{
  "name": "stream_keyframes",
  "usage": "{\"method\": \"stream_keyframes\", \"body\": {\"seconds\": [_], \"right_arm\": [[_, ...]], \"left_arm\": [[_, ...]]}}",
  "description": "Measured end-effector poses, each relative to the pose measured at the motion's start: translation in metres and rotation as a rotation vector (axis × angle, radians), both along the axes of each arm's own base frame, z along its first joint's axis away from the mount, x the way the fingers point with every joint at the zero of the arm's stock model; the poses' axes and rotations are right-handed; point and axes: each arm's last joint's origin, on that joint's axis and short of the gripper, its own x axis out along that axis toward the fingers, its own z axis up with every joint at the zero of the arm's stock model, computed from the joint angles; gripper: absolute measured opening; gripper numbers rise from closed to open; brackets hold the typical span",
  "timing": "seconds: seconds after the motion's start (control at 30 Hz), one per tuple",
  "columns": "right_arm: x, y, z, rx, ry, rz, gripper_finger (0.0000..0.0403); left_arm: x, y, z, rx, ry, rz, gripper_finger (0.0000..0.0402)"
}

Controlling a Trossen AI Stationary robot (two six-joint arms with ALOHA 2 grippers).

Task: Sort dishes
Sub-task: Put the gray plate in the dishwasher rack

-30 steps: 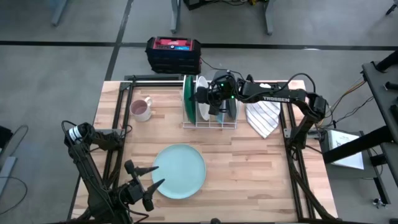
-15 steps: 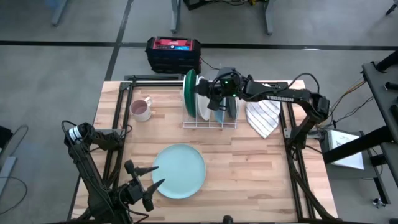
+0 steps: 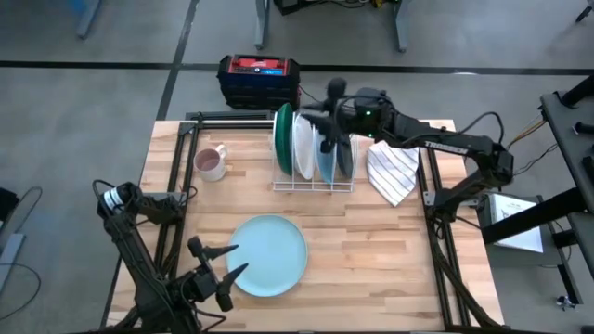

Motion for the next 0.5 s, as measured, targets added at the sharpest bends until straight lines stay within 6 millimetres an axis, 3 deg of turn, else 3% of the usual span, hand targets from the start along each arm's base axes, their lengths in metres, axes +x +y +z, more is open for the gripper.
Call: {"method": "stream_keyframes", "body": {"seconds": [0.23,0.5], "right_arm": [[-0.021,0.004,0.012,0.39,-0.123,-0.16,0.0072],[-0.037,0.01,-0.011,0.71,0.028,-0.272,0.0059]], "left_arm": [[0.012,0.01,-0.001,0.008,0.056,0.059,0.0233],[0.023,0.023,-0.004,-0.061,0.187,0.147,0.0233]]}}
